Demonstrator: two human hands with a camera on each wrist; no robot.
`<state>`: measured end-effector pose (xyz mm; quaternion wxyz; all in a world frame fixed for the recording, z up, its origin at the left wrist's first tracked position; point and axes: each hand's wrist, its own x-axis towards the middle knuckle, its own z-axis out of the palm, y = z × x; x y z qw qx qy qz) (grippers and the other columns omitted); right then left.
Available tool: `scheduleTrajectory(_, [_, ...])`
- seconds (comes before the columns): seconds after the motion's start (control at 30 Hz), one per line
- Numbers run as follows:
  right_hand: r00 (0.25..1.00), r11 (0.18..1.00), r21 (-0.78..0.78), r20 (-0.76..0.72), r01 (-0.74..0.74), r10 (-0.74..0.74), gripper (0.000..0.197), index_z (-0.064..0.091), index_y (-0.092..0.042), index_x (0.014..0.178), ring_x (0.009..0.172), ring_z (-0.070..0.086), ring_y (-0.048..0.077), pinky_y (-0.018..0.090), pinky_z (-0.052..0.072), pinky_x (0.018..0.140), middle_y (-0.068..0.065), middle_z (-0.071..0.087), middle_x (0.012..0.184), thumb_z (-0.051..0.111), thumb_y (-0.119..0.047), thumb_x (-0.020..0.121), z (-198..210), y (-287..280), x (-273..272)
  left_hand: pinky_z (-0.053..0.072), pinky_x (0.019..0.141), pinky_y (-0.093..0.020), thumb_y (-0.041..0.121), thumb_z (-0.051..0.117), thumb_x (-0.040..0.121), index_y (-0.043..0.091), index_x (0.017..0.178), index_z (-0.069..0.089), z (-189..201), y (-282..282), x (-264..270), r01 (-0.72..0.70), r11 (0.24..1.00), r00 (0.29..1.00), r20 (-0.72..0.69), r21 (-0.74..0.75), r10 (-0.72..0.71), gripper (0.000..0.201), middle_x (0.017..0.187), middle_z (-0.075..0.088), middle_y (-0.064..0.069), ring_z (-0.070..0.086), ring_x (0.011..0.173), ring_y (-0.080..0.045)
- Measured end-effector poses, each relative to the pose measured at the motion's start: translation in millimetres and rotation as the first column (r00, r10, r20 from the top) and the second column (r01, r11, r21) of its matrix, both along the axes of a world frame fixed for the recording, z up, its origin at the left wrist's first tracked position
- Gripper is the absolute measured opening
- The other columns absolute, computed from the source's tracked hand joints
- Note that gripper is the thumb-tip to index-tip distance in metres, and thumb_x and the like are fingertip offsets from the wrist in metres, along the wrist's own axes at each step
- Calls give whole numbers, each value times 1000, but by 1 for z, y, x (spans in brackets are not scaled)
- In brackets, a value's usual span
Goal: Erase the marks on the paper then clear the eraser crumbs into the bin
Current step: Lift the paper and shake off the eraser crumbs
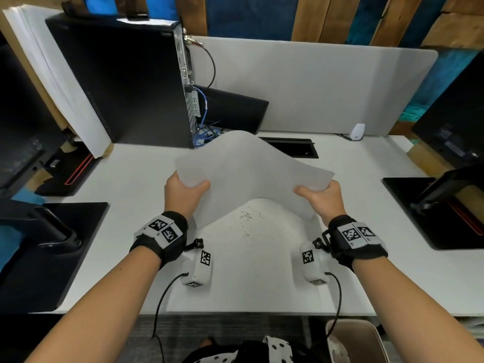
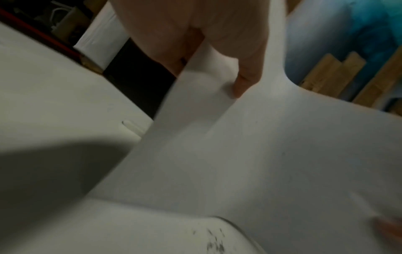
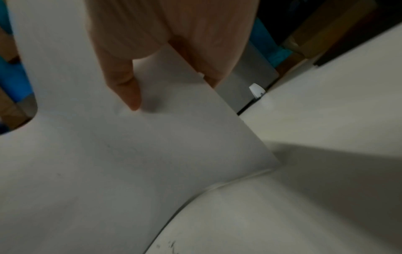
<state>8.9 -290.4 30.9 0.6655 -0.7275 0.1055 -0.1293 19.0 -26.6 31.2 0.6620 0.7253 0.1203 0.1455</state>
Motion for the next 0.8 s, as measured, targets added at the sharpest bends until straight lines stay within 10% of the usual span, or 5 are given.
scheduleTrajectory(0.8, [992,996,31,84,88,-90,22,65,-11,89,55,62,-9,7,49,54,-7,65,79,72,3,73,27,-2,26,47,80,-20,4,70,80,6,120,53,30,20,22,-46,999,997,56,-24,48,44,106,61,-1,59,93,-15])
